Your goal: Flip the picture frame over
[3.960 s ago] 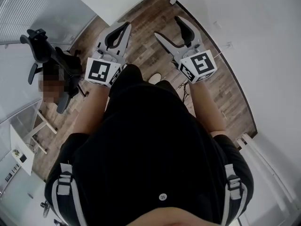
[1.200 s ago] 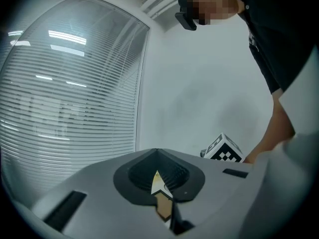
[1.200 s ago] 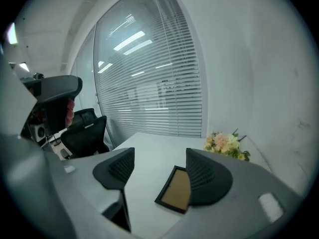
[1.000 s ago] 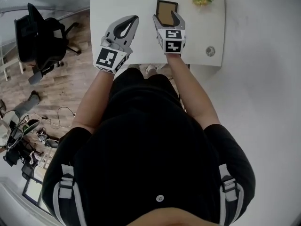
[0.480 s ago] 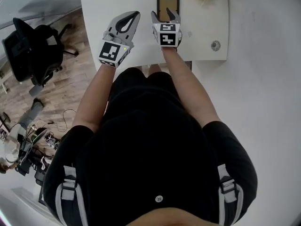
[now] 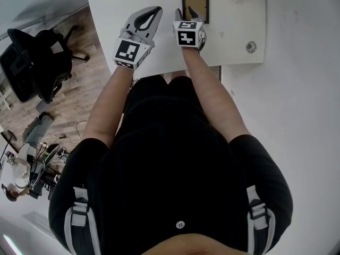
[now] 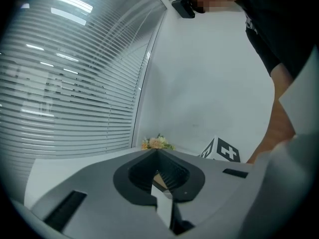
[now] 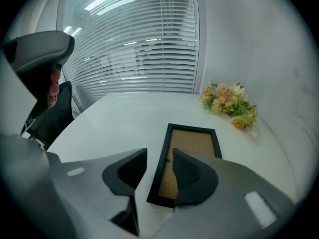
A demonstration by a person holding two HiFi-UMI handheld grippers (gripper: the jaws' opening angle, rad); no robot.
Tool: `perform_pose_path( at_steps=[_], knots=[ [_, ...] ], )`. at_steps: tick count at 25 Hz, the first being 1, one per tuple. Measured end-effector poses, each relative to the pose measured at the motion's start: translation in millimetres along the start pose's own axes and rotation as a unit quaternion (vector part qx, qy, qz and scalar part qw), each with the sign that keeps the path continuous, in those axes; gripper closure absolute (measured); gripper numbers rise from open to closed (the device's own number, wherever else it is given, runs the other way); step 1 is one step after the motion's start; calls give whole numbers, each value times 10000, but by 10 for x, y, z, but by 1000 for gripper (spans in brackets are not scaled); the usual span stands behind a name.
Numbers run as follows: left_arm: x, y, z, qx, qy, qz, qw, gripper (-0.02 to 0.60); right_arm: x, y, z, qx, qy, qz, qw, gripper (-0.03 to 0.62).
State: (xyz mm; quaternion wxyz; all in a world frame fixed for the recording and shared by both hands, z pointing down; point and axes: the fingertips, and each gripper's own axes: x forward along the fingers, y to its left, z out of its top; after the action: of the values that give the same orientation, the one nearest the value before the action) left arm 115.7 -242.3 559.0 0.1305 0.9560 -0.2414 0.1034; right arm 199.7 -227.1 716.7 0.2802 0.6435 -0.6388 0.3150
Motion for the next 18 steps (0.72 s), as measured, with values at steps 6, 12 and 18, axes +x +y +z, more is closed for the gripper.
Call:
perform_pose_path(
  at_steps=[6,12,18],
  knots=[
    [12,8,-119,-60,124,-80,9999,577,77,-25,-146,142,214,-150,9996,452],
    [38,15,-93,-58,46,-27,10000,577,98,-103,-205,9,271,-292,9992,511],
    [-7,27,-49,-84,-18,-13,10000,577,88,-37,-204,223,370,-183,9989,543]
  ],
)
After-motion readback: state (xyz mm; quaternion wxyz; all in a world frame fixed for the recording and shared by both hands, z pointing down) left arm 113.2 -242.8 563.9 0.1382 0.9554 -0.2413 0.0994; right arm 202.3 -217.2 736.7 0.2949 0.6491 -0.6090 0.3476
